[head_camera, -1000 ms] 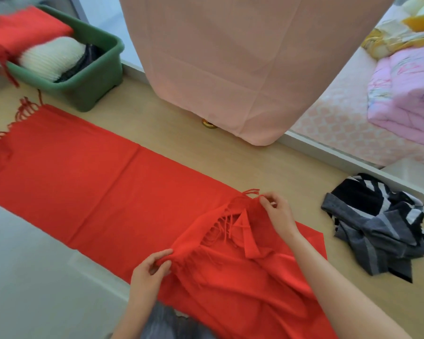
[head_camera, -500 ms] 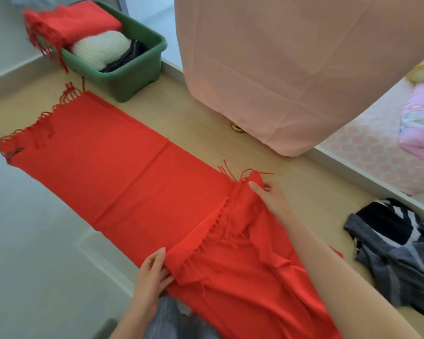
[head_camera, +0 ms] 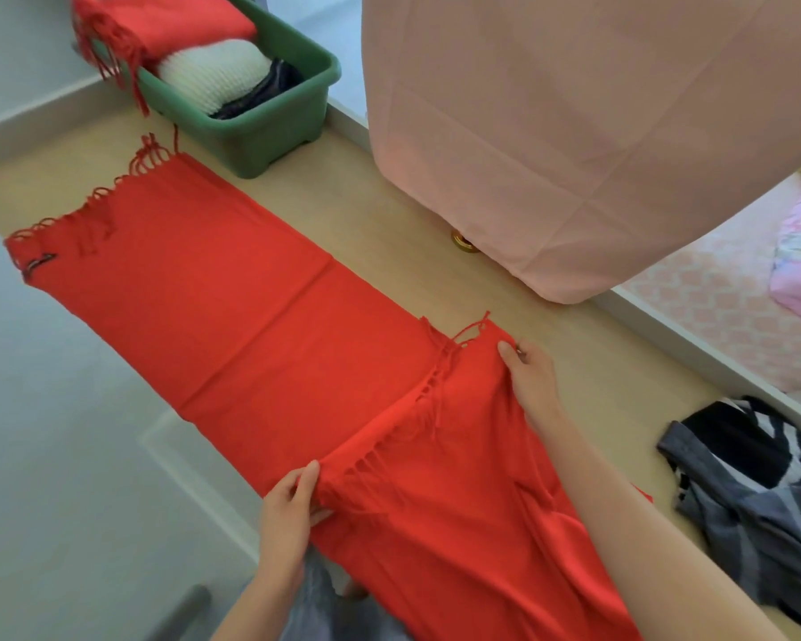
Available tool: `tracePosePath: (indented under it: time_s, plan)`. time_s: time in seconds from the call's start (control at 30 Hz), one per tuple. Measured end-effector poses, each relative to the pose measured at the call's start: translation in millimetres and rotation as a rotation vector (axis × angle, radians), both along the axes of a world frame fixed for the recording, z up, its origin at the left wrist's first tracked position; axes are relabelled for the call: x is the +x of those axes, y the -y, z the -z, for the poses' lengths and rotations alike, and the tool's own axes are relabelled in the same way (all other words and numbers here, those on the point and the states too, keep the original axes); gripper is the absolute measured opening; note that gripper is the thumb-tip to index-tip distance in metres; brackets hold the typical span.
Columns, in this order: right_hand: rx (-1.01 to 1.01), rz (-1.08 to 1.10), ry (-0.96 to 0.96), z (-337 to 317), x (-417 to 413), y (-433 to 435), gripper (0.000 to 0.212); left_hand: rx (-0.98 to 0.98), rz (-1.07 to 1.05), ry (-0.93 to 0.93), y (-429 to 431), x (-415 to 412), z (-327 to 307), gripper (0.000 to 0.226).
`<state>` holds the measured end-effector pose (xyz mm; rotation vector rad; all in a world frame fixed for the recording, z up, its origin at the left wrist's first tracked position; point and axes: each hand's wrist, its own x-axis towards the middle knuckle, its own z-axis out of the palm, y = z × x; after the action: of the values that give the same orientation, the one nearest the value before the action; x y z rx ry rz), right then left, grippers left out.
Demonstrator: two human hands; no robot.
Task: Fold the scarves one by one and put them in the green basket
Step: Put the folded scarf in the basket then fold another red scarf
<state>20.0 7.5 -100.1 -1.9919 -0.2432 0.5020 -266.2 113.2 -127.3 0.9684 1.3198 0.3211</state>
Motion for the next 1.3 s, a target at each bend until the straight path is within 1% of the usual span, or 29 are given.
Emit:
tracePosePath:
  time_s: [0.07,0.17,0.23,0.27,0.33,0.4,0.43,0.47,0.53,0.6,0.67,0.73,0.8,0.87,0.93,0.97,1.07,1.13,1.2,1.3]
  plan:
    - [0.003,-0.007,-0.003,-1,3,-5,0.018,-0.158,-0.110,0.006,-4,-1,-3,0.029]
    - [-0.048,-0.041,-0.003,5,4,-6,0.027,-0.331,-0.225,0.031,-7,-2,-1,0.046]
    - [-0.102,-0.056,-0.009,11,3,-4,0.031,-0.446,-0.221,0.098,-9,-2,-1,0.053]
    - [-0.131,-0.055,-0.012,14,2,-4,0.033,-0.473,-0.177,0.139,-9,-1,-3,0.050]
    - [-0.177,-0.056,-0.004,18,0,-2,0.031,-0.410,-0.058,0.172,-8,-2,-5,0.037]
    - [-0.211,-0.070,-0.014,24,1,2,0.015,-0.268,0.029,0.107,-5,-5,-4,0.030]
    - [-0.225,-0.080,-0.029,27,1,3,0.012,-0.216,0.035,0.073,-4,-7,-1,0.030]
    - [-0.232,-0.087,-0.051,29,1,4,0.014,-0.195,0.022,0.057,-3,-8,1,0.028]
    - [-0.239,-0.084,-0.058,28,1,4,0.014,-0.219,-0.021,0.061,-2,-7,3,0.021]
    - [-0.238,-0.073,0.008,23,2,1,0.012,-0.250,-0.071,0.092,-3,-3,2,0.014]
    - [-0.174,-0.053,0.065,13,3,-3,0.021,-0.271,-0.134,0.141,-3,1,-4,0.021]
    - [-0.080,-0.021,0.072,-1,4,-7,0.021,-0.290,-0.197,0.162,-6,1,-8,0.035]
    - [-0.049,0.006,0.069,-4,8,-8,0.024,-0.327,-0.249,0.163,-7,-2,-5,0.045]
    - [-0.158,-0.031,0.074,3,11,-7,0.029,-0.426,-0.339,0.183,-4,-6,2,0.048]
    - [-0.340,-0.077,0.061,13,11,-3,0.036,-0.487,-0.371,0.177,-3,-9,6,0.043]
    - [-0.389,-0.078,0.053,16,9,-2,0.040,-0.506,-0.372,0.179,-2,-10,9,0.037]
    - [-0.407,-0.063,0.026,21,6,2,0.043,-0.468,-0.314,0.138,-4,-10,11,0.021]
    - [-0.394,-0.053,-0.017,23,6,3,0.042,-0.446,-0.261,0.128,-7,-10,11,0.017]
    - [-0.377,-0.075,-0.066,22,8,3,0.037,-0.453,-0.223,0.149,-8,-9,6,0.013]
    - [-0.319,-0.171,-0.068,11,9,0,0.006,-0.451,-0.202,0.187,-10,-7,-3,0.010]
